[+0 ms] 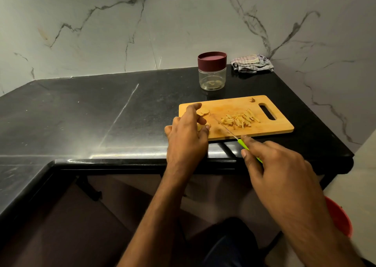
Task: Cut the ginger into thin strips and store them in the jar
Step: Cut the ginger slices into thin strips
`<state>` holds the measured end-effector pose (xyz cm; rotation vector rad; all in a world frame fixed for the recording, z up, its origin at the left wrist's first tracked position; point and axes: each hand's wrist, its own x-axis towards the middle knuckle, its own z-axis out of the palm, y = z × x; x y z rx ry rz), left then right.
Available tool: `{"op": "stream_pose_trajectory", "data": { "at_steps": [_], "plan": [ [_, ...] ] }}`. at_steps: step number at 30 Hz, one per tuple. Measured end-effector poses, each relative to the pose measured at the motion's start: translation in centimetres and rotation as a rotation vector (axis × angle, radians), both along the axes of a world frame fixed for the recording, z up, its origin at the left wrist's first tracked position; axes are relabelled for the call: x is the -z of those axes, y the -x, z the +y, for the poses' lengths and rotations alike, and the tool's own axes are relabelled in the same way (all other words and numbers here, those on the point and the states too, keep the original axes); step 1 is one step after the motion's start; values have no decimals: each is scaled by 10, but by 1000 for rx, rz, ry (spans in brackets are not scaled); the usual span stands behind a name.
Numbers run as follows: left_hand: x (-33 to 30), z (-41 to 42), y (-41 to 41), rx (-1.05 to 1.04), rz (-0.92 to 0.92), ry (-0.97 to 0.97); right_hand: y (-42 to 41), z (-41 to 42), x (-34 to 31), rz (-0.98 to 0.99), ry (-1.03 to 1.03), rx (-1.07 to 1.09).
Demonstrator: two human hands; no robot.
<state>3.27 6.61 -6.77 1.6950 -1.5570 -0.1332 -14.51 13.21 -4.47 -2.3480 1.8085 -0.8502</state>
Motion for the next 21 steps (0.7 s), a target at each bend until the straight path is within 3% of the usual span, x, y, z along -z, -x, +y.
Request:
{"op": "stream_pose_trajectory", "data": {
  "at_steps": [16, 21],
  "plan": [
    [1, 9, -2, 52, 179, 243, -2, 4, -2, 123, -69, 49],
    [-3, 11, 1, 189, 61, 114, -2, 4, 0, 109, -81, 26]
  ]
}}
